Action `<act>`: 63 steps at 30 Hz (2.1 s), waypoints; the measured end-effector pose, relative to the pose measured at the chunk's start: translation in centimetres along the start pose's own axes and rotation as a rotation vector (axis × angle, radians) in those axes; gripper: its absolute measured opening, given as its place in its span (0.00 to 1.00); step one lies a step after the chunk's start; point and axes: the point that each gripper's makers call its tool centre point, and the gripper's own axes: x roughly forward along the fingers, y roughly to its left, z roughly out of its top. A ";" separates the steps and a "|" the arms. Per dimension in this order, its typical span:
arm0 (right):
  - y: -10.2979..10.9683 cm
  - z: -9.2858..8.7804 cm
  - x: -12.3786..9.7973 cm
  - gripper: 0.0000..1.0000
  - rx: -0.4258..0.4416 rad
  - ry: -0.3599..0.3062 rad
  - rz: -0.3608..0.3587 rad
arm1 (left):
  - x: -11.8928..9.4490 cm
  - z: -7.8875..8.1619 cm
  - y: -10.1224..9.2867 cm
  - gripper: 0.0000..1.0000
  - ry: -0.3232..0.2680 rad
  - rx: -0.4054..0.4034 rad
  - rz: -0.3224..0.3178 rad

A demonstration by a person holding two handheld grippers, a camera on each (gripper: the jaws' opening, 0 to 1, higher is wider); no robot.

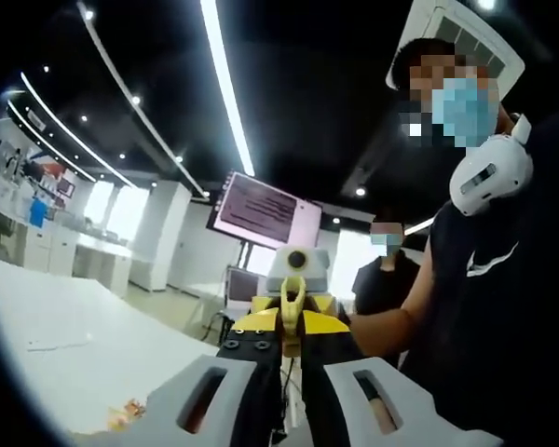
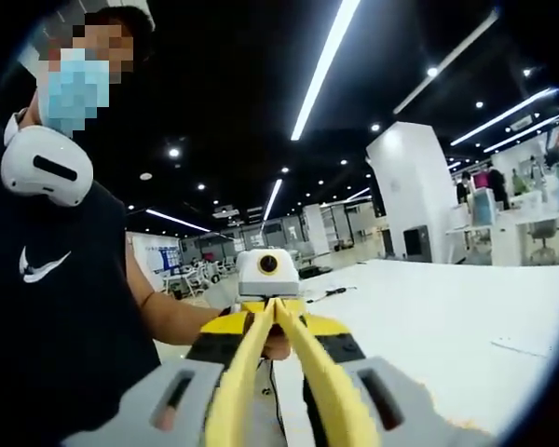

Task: Place the target food into the container with the food tongs after gripping and lifting it, then release it inside without dropping or visibly crushing the food.

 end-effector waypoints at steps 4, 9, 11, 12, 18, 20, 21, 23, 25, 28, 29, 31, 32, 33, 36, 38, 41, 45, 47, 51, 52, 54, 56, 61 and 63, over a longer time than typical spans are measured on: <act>-0.3 0.2 -0.3 0.21 0.003 -0.005 -0.008 | -0.2 -0.4 0.1 0.01 0.020 -0.008 0.002; -0.1 0.2 -0.3 0.19 -0.008 -0.006 0.001 | 0.0 -0.4 -0.1 0.01 0.015 -0.008 -0.003; 0.0 0.3 -0.3 0.19 -0.012 -0.007 0.004 | 0.2 -0.3 -0.2 0.02 0.014 -0.006 -0.007; 0.0 0.3 -0.3 0.19 -0.011 -0.002 0.004 | 0.2 -0.4 -0.2 0.03 0.020 -0.005 -0.008; -0.1 0.3 -0.7 0.25 -0.011 0.001 -0.017 | 0.2 -1.1 -0.5 0.21 0.092 0.006 -0.027; -0.6 0.3 -1.1 0.24 -0.030 0.002 -0.035 | -0.3 -1.7 0.8 0.19 0.140 0.054 0.048; -0.8 0.2 -1.2 0.24 -0.040 0.010 -0.044 | -0.2 -1.6 0.6 0.20 0.127 0.044 0.039; -0.8 0.1 -1.1 0.24 -0.049 0.011 -0.046 | -0.5 -1.6 0.7 0.19 0.127 0.026 0.046; -0.8 0.0 -1.2 0.25 -0.056 0.012 -0.046 | -0.8 -1.3 0.7 0.21 0.113 0.023 0.046; -0.7 -0.1 -1.4 0.25 -0.054 0.012 -0.041 | -1.1 -0.7 0.6 0.21 0.083 -0.003 0.039; -0.6 -0.1 -1.3 0.25 -0.057 0.016 -0.037 | -1.2 -0.5 0.6 0.21 0.078 -0.015 0.033; -0.4 -0.3 -1.3 0.25 -0.058 0.024 -0.032 | -1.2 -0.8 0.4 0.21 0.097 -0.008 0.027; -0.4 -0.4 -1.3 0.25 -0.060 0.027 -0.031 | -1.2 -0.9 0.3 0.22 0.102 -0.008 0.024; -0.3 -0.4 -1.2 0.25 -0.059 0.031 -0.032 | -1.3 -0.8 0.3 0.23 0.101 -0.014 0.021; -0.2 -0.8 -1.1 0.25 -0.077 0.055 -0.033 | -1.3 -0.7 0.4 0.22 0.088 -0.023 0.031; -0.1 -0.9 -1.0 0.24 -0.093 0.068 -0.039 | -1.2 -1.0 0.4 0.19 0.099 -0.011 0.036; 0.0 -0.9 -0.8 0.24 -0.093 0.079 -0.045 | -1.1 -1.0 0.5 0.18 0.092 -0.022 0.038; 0.1 -0.9 -0.8 0.24 -0.089 0.080 -0.056 | -1.0 -1.0 0.5 0.18 0.088 -0.023 0.038; 0.2 -0.8 -0.8 0.24 -0.088 0.071 -0.059 | -1.0 -0.8 0.4 0.18 0.083 -0.019 0.040; 0.4 -0.7 -0.8 0.24 -0.076 0.057 -0.058 | -0.8 -0.6 0.2 0.18 0.087 -0.017 0.032; 0.4 -0.7 -0.9 0.24 -0.078 0.059 -0.061 | -0.8 -0.7 0.2 0.18 0.095 -0.012 0.036; 0.4 -0.6 -0.8 0.25 -0.084 0.054 -0.064 | -0.8 -0.6 0.2 0.19 0.094 -0.012 0.034; 0.4 -0.4 -0.7 0.24 -0.087 0.047 -0.065 | -0.9 -0.5 0.2 0.18 0.094 -0.004 0.034; 0.3 -0.6 -0.7 0.24 -0.135 0.043 -0.065 | -1.1 -0.8 0.3 0.17 0.115 0.013 0.038; 0.3 -0.9 -0.8 0.24 -0.134 0.047 -0.061 | -1.1 -1.2 0.2 0.17 0.143 0.025 0.043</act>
